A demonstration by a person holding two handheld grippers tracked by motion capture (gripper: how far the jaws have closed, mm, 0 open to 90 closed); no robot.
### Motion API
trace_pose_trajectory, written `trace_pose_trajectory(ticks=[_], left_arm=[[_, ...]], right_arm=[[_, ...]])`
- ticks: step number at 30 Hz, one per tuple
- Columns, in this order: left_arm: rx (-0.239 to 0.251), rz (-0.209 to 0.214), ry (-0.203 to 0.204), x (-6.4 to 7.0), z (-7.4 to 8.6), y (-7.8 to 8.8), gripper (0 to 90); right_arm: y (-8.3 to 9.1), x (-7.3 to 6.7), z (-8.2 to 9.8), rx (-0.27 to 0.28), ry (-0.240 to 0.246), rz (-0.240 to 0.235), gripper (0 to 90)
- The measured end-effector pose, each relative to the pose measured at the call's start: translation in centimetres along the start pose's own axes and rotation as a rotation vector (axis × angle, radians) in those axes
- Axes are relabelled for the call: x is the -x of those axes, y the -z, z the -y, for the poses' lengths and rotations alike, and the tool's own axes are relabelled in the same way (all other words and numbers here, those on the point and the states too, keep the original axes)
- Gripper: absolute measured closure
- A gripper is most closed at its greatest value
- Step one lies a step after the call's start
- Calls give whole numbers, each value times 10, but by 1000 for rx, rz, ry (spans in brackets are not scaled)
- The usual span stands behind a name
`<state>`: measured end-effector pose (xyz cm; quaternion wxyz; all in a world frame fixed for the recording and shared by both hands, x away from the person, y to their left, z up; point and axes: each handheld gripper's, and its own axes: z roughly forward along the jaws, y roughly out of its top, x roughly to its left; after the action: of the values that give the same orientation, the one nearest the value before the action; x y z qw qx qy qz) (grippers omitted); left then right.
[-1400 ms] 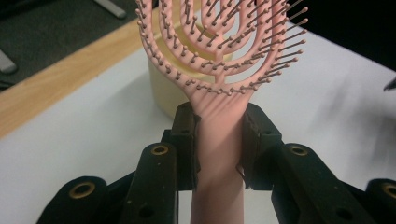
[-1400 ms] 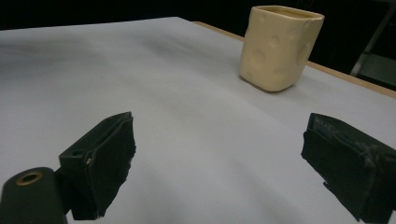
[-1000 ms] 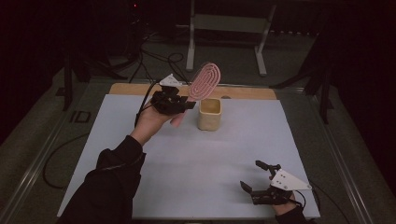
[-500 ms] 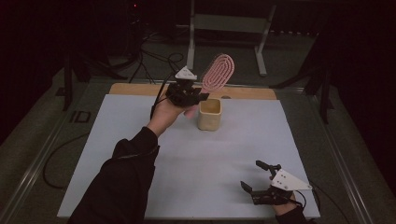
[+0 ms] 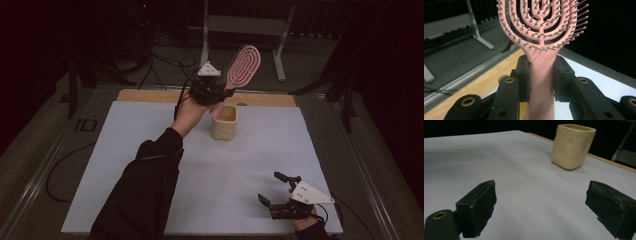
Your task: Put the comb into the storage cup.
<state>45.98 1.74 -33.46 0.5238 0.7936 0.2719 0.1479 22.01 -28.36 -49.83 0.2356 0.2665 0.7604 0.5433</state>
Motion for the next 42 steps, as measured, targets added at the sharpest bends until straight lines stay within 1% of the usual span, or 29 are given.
trace_pose_trajectory(ticks=[2, 5, 7, 9, 10, 13, 14, 16, 17, 18, 19, 20, 22, 23, 25, 27, 31, 33, 34, 36, 37, 38, 39, 40, 42], left_arm=[[23, 0, 14, -2, -1, -3, 702], [56, -2, 14, -5, -3, -7, 702], [66, -9, 15, -7, -3, -11, 702], [68, -3, 30, -9, -4, -15, 702], [72, -6, 30, -9, -3, -17, 702], [86, -10, 31, -9, -2, -24, 702], [92, -2, 41, -10, -1, -26, 702], [114, -11, 53, -11, 1, -30, 702], [114, -11, 53, -11, 1, -30, 702], [144, -6, 70, -13, 4, -33, 702], [152, -8, 76, -14, 5, -35, 702], [157, -12, 78, -14, 5, -37, 702], [169, -6, 77, -15, 8, -41, 702], [176, -12, 73, -14, 10, -42, 702], [188, -9, 90, -15, 14, -45, 702], [191, -10, 100, -16, 17, -48, 702], [210, -19, 97, -16, 26, -54, 702], [215, -19, 107, -17, 29, -55, 702], [225, -21, 104, -17, 31, -56, 702], [234, -18, 114, -17, 33, -57, 702], [237, -25, 111, -16, 35, -57, 702], [241, -24, 115, -16, 36, -58, 702], [241, -20, 121, -16, 38, -59, 702], [236, -27, 117, -15, 40, -60, 702], [229, -21, 119, -14, 44, -63, 702]], right_arm=[[0, 0, 0, 0, -2, -1, 91], [0, 0, 0, 0, 1, -2, 91], [0, 0, 0, 1, -1, -3, 91], [0, 0, 0, 3, -3, -4, 91], [0, 0, 0, 3, -5, -3, 91], [0, 1, 0, 4, -5, -6, 91], [0, 1, 1, 4, -5, -5, 91], [0, 1, 1, 5, -6, -6, 91], [0, 1, 1, 5, -6, -6, 91], [0, 1, 0, 5, -7, -4, 91], [1, 1, 0, 5, -9, -6, 91], [0, 0, 0, 6, -12, -7, 91], [1, 0, 0, 9, -13, -8, 91], [1, 1, 1, 10, -12, -9, 91], [1, 1, 1, 9, -12, -9, 91], [0, 1, 1, 11, -12, -12, 91], [0, 0, 1, 9, -18, -14, 91], [0, 1, 1, 11, -14, -15, 91], [0, 0, 1, 11, -15, -15, 91], [0, 0, 1, 10, -16, -16, 91], [0, 0, 1, 10, -16, -15, 91], [0, 0, 1, 10, -17, -16, 91], [0, 1, 1, 9, -14, -15, 91], [0, 0, 1, 10, -16, -16, 91], [0, 0, 1, 10, -16, -16, 91]])
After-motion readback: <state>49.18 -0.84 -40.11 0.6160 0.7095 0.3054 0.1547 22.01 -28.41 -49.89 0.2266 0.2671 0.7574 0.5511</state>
